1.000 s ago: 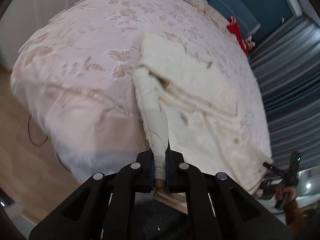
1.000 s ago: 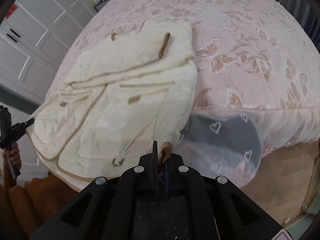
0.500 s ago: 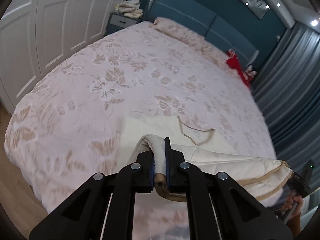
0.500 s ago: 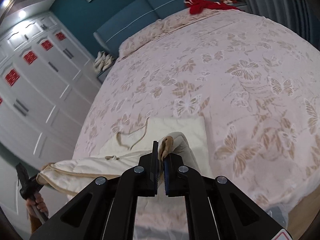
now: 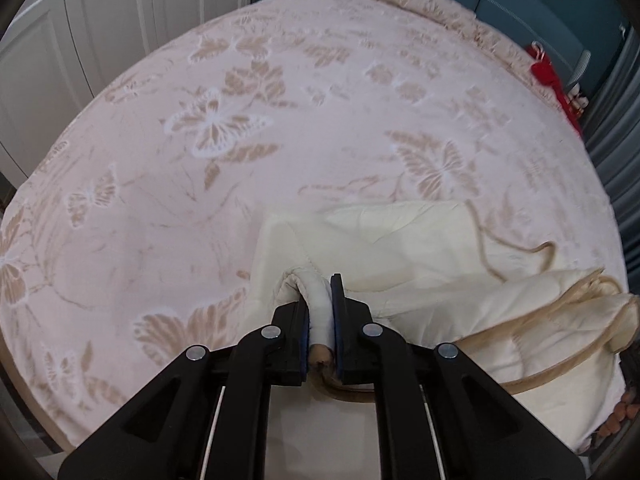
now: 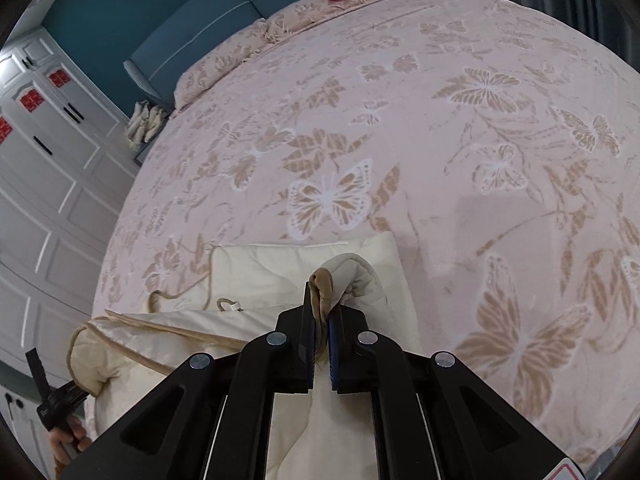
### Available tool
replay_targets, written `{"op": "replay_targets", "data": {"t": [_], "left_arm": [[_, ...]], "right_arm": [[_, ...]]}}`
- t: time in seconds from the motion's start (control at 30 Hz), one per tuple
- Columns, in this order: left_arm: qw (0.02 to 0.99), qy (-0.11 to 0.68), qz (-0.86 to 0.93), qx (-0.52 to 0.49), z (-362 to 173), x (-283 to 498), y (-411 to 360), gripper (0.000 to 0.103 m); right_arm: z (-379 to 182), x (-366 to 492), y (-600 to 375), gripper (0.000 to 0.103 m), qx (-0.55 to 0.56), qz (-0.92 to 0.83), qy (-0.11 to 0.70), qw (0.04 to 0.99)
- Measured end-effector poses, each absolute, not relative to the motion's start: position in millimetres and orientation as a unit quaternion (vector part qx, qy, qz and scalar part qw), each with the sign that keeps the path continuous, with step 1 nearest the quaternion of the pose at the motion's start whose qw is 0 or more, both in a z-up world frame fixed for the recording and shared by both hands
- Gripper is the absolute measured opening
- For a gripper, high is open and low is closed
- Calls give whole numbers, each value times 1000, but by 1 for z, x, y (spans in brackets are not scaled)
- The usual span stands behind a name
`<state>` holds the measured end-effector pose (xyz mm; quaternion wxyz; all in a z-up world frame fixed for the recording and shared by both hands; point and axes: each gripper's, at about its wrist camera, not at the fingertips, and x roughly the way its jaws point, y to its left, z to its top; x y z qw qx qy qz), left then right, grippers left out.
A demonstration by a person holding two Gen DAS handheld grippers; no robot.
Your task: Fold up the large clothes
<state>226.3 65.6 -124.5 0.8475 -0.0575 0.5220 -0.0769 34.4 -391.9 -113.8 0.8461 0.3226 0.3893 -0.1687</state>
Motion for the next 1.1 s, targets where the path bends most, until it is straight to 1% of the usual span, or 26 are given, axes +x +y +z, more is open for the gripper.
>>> {"op": "replay_targets", "data": {"t": [0.1,0.13,0.17,0.2,0.23,0.27,0.3,0.33,0.37,0.4,0.43,0.47,0.5,0.57,0.63,0.77,0.8,0.83,0.87,0.9,0.93,0.97,1.0,1.03,1.07,1.1], "left_arm": [[847,523,-73,-61,-138,228,64,11],[846,522,-78,-69,-139,228,66,11],[846,521,-82,-80,-136,227,69,12],[845,520,-88,-92,-131,225,74,13],[845,516,-96,-98,-125,222,77,16],[849,507,-108,-102,-116,219,81,19],[854,495,-121,-106,-107,214,86,21],[857,483,-138,-114,-96,208,92,28],[857,475,-152,-126,-87,203,98,35],[857,468,-163,-140,-80,199,103,43],[864,458,-153,-142,-74,197,106,73],[886,426,-118,-138,-63,192,112,90],[905,388,-109,-136,-52,185,116,91],[915,370,-106,-123,-42,187,117,92],[909,388,-103,-111,-45,200,111,92],[871,463,-129,-98,-77,232,89,92],[864,478,-128,-95,-86,238,83,91],[859,485,-133,-94,-92,242,82,89],[854,493,-137,-93,-98,246,78,81],[849,500,-140,-94,-104,248,75,76],[842,508,-149,-98,-107,251,72,64],[838,515,-152,-100,-109,253,69,54],[837,517,-150,-97,-110,254,66,47],[836,518,-152,-95,-110,255,65,30],[836,519,-152,-94,-109,256,64,17],[837,518,-151,-95,-106,257,65,14]], "right_arm": [[-120,39,-389,6,309,-175,391,849],[-118,37,-389,10,314,-173,383,851],[-114,35,-389,12,321,-170,378,852],[-109,31,-389,17,328,-166,369,854],[-102,26,-390,23,334,-161,357,857],[-90,16,-390,26,341,-152,333,866],[-80,6,-390,44,341,-148,309,876],[-67,-6,-388,65,330,-159,283,887],[-60,-13,-386,69,319,-165,265,895],[-52,-22,-384,70,304,-164,248,905],[-48,-24,-384,70,291,-160,250,910],[-47,-22,-384,70,282,-160,262,909],[-49,-18,-385,70,272,-162,278,907],[-56,-10,-386,70,259,-166,300,903],[-64,-2,-387,70,259,-161,317,898],[-85,24,-387,70,261,-166,349,884],[-90,31,-387,70,259,-170,358,881],[-93,36,-387,70,255,-173,365,878],[-98,43,-386,70,251,-175,374,875],[-102,48,-386,70,248,-176,382,873],[-107,53,-386,69,244,-179,391,869],[-109,56,-386,65,244,-178,396,867],[-113,60,-386,51,248,-171,404,864],[-115,62,-386,33,248,-171,409,861],[-116,66,-386,22,248,-169,417,858],[-116,68,-386,10,252,-162,419,857]]}}
